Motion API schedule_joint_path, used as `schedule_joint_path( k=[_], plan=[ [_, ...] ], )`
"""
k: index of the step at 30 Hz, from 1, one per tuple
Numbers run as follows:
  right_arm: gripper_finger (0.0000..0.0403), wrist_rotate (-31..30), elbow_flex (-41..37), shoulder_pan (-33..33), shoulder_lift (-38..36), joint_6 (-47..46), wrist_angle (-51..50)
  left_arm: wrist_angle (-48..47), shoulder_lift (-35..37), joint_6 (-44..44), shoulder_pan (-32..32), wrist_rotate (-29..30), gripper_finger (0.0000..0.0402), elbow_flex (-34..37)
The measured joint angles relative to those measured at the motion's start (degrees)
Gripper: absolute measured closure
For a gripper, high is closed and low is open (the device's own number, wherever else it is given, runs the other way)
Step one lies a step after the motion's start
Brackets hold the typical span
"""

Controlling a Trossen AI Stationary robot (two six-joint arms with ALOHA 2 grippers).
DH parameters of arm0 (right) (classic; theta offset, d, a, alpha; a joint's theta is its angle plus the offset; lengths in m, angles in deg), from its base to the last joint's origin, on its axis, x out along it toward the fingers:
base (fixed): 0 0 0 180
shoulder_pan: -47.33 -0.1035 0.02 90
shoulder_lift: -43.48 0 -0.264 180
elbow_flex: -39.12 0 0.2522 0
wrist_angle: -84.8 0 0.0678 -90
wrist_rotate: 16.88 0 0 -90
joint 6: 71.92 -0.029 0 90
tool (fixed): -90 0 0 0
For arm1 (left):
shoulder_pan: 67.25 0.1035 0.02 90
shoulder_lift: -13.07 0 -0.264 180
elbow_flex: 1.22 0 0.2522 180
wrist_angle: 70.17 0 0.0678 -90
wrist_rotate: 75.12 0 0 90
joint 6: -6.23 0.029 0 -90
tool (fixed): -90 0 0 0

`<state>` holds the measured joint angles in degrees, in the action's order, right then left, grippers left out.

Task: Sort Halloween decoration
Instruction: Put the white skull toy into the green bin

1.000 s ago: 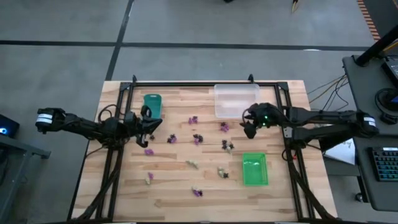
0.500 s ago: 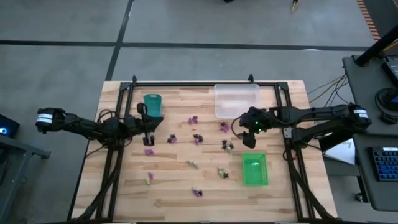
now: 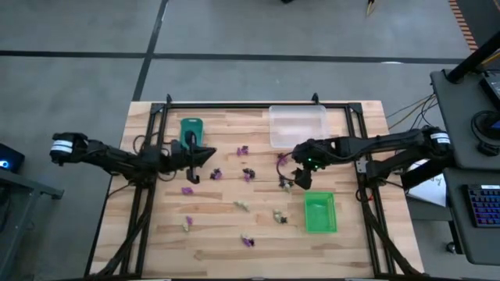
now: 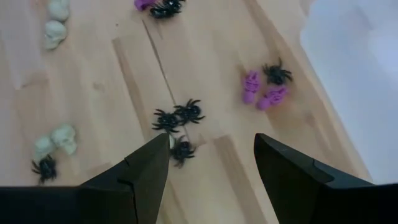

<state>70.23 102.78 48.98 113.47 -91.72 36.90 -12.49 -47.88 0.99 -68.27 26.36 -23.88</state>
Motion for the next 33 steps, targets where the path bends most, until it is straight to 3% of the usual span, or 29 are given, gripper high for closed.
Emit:
schedule_joint_path(
  k=[4, 6, 12, 19, 33],
  plan=[
    [0.0177, 7.3, 2.6, -0.7, 3.7, 6.8, 0.1, -0.3, -3.5, 0.2, 0.0, 0.0, 0.0402, -3.1],
    [0.0177, 8.0, 4.1, -2.2, 6.0, 10.7, -0.1, -0.9, -5.0, 0.5, 0.0, 0.0, 0.0402, -4.1],
    [0.0177, 6.7, 10.1, -5.3, 13.4, 15.4, -6.0, -0.8, -7.3, 1.6, 0.0, 0.0, 0.0402, -4.9],
    [0.0177, 0.3, 16.9, -7.3, 22.2, 15.4, -16.5, -0.9, -7.2, 1.7, 0.0, 0.0, 0.0402, -4.5],
    [0.0177, -0.1, 19.1, -8.7, 29.1, 14.0, -16.7, -3.0, -6.9, 1.7, 0.0, -0.1, 0.0402, -4.5]
  ],
)
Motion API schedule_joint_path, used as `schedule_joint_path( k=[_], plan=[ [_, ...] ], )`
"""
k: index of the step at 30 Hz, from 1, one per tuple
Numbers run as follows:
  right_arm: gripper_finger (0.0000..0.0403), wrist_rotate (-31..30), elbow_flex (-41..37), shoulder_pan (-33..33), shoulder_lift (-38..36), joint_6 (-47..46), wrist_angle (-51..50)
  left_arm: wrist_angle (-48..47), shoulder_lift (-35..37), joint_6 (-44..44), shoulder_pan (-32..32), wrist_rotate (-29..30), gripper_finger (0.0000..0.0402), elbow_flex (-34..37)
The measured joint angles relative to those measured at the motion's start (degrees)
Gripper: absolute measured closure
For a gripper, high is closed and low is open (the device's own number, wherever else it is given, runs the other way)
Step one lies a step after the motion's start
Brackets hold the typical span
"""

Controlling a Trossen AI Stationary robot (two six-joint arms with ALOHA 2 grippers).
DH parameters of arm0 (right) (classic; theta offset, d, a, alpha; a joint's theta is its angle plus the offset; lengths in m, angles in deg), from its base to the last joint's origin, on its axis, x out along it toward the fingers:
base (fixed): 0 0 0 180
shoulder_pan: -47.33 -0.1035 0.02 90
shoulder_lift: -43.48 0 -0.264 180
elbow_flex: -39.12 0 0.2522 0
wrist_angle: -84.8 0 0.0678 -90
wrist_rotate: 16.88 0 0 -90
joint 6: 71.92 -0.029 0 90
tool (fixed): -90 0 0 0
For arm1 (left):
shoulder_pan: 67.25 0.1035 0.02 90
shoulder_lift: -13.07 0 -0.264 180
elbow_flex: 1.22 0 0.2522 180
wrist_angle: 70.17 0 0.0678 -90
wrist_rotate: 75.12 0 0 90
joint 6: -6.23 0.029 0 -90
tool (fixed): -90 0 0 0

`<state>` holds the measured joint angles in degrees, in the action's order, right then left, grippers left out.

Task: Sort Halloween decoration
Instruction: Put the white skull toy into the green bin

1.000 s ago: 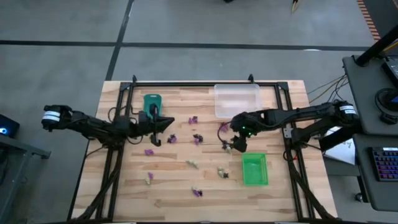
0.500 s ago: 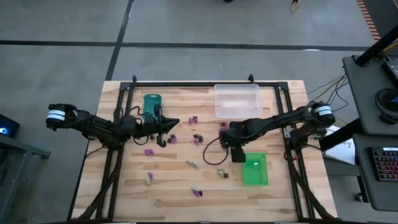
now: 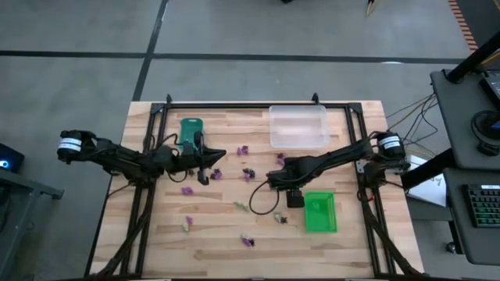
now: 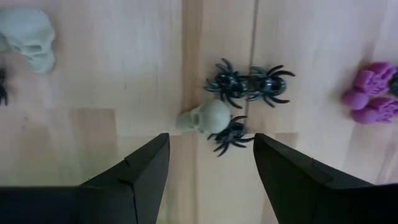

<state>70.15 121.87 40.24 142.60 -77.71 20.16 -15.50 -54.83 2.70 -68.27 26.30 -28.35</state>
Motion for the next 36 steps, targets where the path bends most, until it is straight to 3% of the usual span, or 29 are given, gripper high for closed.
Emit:
schedule_joint_path(
  k=[28, 36],
  plan=[
    [0.0178, -2.0, -0.3, -0.4, 3.9, -4.1, 3.8, -0.4, 0.1, 0.0, 0.0, 0.0, 0.0402, 0.0],
    [0.0214, -1.4, -0.3, -0.4, 5.6, -5.1, 4.4, -0.4, 0.1, 0.0, 0.0, 0.0, 0.0402, 0.0]
  ],
)
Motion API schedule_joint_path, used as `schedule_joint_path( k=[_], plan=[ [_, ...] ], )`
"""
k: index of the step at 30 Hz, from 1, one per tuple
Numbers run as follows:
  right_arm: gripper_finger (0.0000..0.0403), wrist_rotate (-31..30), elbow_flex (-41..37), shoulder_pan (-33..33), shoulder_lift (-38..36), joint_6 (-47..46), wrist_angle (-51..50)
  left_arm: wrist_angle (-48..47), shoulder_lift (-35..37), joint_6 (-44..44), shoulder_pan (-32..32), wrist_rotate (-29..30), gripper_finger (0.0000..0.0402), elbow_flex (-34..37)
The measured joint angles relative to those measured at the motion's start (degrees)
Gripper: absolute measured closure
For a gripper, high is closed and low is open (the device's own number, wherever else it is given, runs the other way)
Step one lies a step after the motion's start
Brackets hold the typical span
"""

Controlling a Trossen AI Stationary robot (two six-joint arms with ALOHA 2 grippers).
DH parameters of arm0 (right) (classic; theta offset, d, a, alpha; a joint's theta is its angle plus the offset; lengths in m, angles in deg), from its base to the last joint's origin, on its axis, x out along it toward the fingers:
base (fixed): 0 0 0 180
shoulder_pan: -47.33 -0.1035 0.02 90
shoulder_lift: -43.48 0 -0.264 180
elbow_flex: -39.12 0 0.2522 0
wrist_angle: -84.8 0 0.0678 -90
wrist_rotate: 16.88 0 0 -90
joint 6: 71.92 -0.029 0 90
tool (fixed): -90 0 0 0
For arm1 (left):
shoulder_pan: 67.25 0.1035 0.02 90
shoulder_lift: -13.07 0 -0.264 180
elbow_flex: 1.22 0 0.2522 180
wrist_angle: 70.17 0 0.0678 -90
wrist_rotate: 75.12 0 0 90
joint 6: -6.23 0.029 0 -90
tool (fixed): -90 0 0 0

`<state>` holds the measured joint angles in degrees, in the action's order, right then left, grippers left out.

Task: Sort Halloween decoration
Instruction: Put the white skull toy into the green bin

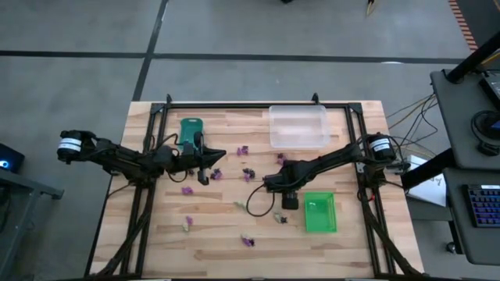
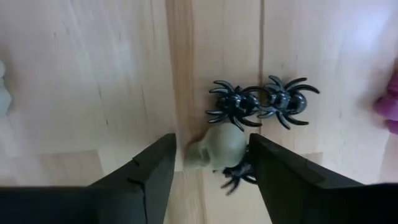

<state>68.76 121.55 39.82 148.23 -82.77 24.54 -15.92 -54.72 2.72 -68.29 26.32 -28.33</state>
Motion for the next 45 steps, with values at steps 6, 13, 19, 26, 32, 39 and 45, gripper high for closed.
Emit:
schedule_joint_path(
  k=[6, 13, 19, 26, 32, 39, 45],
  plan=[
    [0.0257, 0.1, 0.0, 0.0, -0.1, -0.1, 0.2, 0.0, 0.0, 0.0, 0.0, 0.0, 0.0402, 0.0],
    [0.0306, 0.1, -0.1, 0.0, -0.4, -1.2, 0.3, 0.0, 0.0, 0.0, 0.0, 0.0, 0.0402, 0.0],
    [0.0324, -0.4, 0.1, 0.0, -0.4, -1.2, 0.4, 0.0, 0.0, 0.0, 0.0, 0.0, 0.0402, 0.0],
    [0.0325, -0.3, 1.3, 0.0, -0.4, -1.2, -0.4, 0.0, 0.0, 0.0, 0.0, 0.0, 0.0402, 0.0],
    [0.0326, 0.1, 2.8, 0.0, -0.4, -1.2, -2.2, 0.0, 0.0, 0.0, 0.0, 0.0, 0.0402, 0.0],
    [0.0326, 1.3, 7.5, 0.0, -0.5, -0.8, -6.5, 0.0, 0.0, 0.0, 0.0, 0.0, 0.0402, 0.0],
    [0.0326, 6.5, 11.2, 0.0, -0.5, 0.4, -7.7, 0.1, 0.0, 0.0, 0.0, 0.0, 0.0402, 0.0]
  ],
)
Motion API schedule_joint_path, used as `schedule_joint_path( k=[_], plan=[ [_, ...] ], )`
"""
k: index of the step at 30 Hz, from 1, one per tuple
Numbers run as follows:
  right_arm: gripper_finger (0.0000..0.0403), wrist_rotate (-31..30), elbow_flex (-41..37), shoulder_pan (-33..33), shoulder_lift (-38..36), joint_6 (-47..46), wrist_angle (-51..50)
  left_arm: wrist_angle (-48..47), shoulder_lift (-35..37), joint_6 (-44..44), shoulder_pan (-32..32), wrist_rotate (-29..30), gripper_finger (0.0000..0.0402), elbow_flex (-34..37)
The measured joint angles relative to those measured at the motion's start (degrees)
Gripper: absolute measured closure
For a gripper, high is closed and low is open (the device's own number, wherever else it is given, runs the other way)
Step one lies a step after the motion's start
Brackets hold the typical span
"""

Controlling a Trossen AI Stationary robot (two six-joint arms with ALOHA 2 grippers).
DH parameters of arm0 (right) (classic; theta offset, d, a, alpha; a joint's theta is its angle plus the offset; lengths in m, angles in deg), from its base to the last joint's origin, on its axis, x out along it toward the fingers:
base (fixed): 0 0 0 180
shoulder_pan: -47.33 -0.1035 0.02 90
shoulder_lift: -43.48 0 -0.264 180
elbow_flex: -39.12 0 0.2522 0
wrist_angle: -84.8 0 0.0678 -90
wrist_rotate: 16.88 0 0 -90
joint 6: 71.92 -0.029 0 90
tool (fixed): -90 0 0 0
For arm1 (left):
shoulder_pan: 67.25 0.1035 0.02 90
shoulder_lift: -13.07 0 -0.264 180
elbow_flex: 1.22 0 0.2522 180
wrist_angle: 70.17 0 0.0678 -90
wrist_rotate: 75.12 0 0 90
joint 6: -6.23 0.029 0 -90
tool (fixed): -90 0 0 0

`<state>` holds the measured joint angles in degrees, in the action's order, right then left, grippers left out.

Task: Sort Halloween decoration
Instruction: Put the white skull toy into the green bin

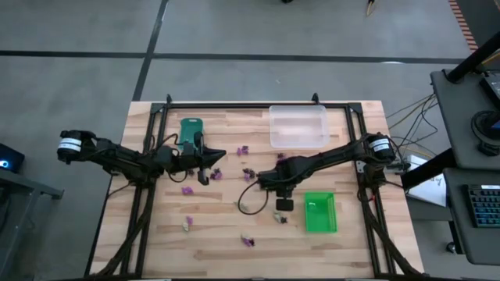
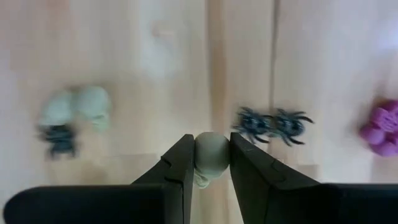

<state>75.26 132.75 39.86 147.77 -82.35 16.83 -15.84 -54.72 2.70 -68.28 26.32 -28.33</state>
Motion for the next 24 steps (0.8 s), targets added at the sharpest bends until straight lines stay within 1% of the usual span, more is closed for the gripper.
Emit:
schedule_joint_path(
  k=[4, 10, 13, 19, 24],
  plan=[
    [0.0326, 2.8, 2.4, 0.0, 0.0, 0.6, -3.9, 0.2, 0.0, -0.4, 0.0, 0.0, 0.0402, 0.0],
    [0.0326, 3.0, 7.8, -0.3, -0.2, -0.9, -14.1, 0.3, 0.0, -0.4, 0.0, 0.0, 0.0402, 0.0],
    [0.0326, 4.0, 8.4, -1.1, -1.0, -2.3, -17.9, 0.3, 0.0, -0.5, 0.0, 0.0, 0.0402, -0.1],
    [0.0326, 4.4, 8.0, -5.2, -3.5, -5.5, -21.2, 0.4, 0.0, -0.5, 0.0, 0.0, 0.0402, -0.1],
    [0.0326, 4.4, 7.6, -10.0, -5.8, -9.2, -22.2, 0.5, 0.0, -1.5, 0.0, 0.0, 0.0402, -0.1]
  ],
)
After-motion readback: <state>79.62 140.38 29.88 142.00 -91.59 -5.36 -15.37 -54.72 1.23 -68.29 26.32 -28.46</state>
